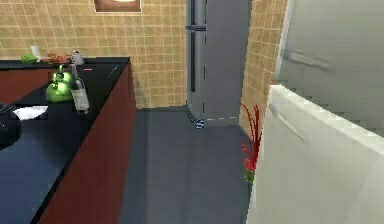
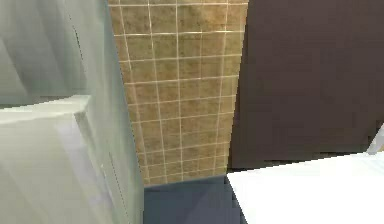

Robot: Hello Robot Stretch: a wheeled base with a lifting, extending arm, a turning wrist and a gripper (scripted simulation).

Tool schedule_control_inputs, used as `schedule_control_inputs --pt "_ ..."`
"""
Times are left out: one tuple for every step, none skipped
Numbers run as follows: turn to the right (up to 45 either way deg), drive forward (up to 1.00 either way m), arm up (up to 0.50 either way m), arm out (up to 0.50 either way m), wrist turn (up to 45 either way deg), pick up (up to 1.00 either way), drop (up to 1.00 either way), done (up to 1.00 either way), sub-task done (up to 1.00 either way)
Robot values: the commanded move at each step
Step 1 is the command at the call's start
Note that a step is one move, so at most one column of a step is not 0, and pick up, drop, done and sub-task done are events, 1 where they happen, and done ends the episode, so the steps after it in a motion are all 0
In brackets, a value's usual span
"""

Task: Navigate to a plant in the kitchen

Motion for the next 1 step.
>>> schedule_control_inputs --pt "0.0 0.75 0.0 0.0 0.0 0.0 0.0 0.0 0.0"
